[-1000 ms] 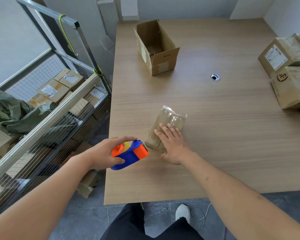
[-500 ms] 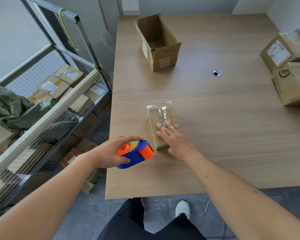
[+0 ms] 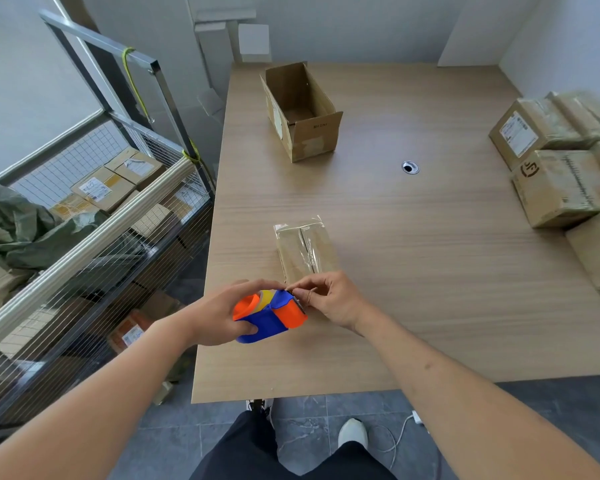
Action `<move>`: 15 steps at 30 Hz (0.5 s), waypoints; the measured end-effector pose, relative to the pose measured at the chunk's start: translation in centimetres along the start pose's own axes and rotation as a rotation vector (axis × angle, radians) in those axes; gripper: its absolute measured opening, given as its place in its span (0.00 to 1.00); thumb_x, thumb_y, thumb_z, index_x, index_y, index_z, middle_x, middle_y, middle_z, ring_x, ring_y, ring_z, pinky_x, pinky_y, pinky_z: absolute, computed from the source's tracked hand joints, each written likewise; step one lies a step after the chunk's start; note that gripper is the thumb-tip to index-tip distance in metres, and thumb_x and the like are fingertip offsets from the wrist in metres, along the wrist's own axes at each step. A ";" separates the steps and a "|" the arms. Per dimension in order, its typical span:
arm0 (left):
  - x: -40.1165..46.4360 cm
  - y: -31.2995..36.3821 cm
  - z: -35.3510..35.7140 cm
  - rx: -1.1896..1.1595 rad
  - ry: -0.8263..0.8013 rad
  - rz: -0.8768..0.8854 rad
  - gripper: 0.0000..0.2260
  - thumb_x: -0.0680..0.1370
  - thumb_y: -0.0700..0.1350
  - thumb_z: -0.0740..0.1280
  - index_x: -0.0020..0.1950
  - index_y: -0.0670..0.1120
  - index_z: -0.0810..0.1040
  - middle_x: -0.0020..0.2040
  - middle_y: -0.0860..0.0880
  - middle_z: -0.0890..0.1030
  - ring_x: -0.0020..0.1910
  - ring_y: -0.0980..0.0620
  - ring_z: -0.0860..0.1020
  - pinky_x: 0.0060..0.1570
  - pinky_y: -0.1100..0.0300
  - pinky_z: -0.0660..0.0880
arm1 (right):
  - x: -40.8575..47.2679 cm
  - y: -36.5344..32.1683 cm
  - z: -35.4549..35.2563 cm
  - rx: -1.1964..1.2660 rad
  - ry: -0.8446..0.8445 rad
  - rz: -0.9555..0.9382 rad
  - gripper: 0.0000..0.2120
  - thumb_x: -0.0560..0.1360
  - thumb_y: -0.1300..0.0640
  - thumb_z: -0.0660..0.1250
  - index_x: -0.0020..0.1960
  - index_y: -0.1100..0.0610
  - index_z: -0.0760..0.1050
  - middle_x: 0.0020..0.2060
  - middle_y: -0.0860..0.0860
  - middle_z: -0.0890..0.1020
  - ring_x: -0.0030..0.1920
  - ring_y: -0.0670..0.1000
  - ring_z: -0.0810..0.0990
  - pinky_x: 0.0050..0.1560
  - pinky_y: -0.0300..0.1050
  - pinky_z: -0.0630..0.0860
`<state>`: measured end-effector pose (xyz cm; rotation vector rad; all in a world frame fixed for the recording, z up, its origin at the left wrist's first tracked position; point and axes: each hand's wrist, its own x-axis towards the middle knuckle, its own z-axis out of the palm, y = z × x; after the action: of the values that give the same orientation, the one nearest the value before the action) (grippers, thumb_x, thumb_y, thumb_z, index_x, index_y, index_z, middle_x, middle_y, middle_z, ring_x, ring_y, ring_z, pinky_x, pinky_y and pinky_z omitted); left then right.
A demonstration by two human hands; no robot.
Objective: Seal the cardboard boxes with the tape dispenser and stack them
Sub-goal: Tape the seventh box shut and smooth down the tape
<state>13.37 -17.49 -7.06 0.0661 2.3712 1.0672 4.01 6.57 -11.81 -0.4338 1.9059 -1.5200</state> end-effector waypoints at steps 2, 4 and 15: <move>0.0 0.5 0.5 -0.004 -0.010 0.008 0.36 0.73 0.40 0.71 0.73 0.71 0.65 0.67 0.60 0.74 0.65 0.56 0.73 0.63 0.45 0.75 | -0.8 0.1 0.0 -0.012 0.045 -0.005 0.06 0.78 0.62 0.72 0.53 0.61 0.85 0.46 0.57 0.87 0.45 0.50 0.85 0.46 0.39 0.80; 0.0 0.9 1.1 -0.012 -0.021 0.005 0.36 0.75 0.41 0.71 0.73 0.73 0.64 0.66 0.61 0.73 0.64 0.56 0.73 0.63 0.46 0.75 | -1.6 0.5 -0.1 -0.002 0.086 -0.008 0.05 0.78 0.62 0.73 0.52 0.59 0.86 0.46 0.54 0.88 0.48 0.51 0.86 0.48 0.40 0.81; -0.4 1.1 1.8 -0.036 -0.043 -0.059 0.32 0.81 0.46 0.68 0.72 0.78 0.62 0.62 0.56 0.74 0.61 0.54 0.74 0.64 0.47 0.73 | -3.4 2.5 -2.1 -0.074 0.486 0.067 0.07 0.77 0.63 0.72 0.42 0.56 0.85 0.35 0.50 0.86 0.34 0.47 0.83 0.46 0.49 0.84</move>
<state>14.46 -15.62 -7.10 0.0060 2.3006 1.0693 5.43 10.96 -13.00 -0.0252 2.3228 -1.6178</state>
